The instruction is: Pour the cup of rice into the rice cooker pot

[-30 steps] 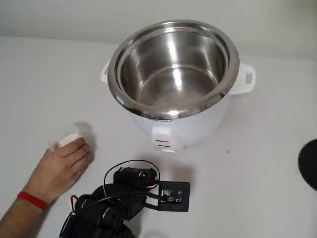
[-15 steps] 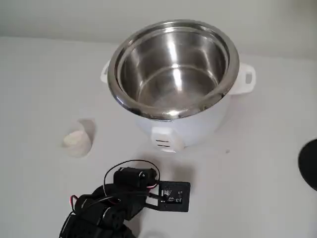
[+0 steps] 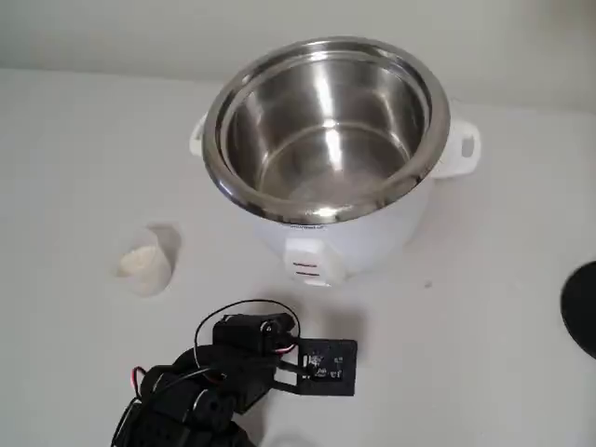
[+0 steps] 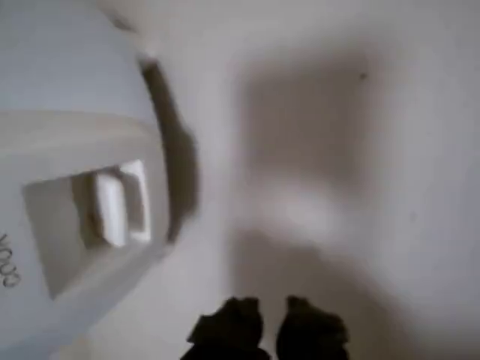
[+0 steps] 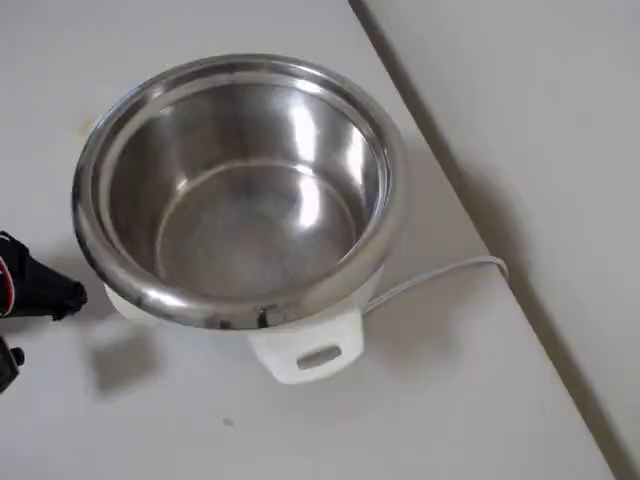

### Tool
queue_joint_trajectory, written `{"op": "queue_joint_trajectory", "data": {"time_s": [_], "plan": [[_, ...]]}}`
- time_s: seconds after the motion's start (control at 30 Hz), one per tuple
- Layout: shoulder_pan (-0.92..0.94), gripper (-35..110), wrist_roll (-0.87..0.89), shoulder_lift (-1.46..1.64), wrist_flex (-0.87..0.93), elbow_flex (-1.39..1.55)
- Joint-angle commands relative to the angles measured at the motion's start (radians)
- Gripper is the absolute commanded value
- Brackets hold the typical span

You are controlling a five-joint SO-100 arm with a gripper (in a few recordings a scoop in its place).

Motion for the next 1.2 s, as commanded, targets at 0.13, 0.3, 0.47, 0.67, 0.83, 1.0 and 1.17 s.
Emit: {"op": "queue_joint_trajectory", "data": {"time_s": [0.13,0.3,0.47,0.67,0.83,1.0,1.17], "plan": [[-0.14,5,-0.337,0.011,0.021,-0.044],[-0.302,5,-0.798,0.011,0.066,-0.054],[-0.471,10,-1.095,0.015,0.051,-0.061],[-0.548,27,-1.279,0.041,-0.121,-0.006],[-0.652,38,-1.299,0.015,-0.258,0.006],[-0.643,44,-1.313,-0.456,-0.689,0.008],[-0.647,46,-1.365,-1.098,-1.397,-0.015]]}}
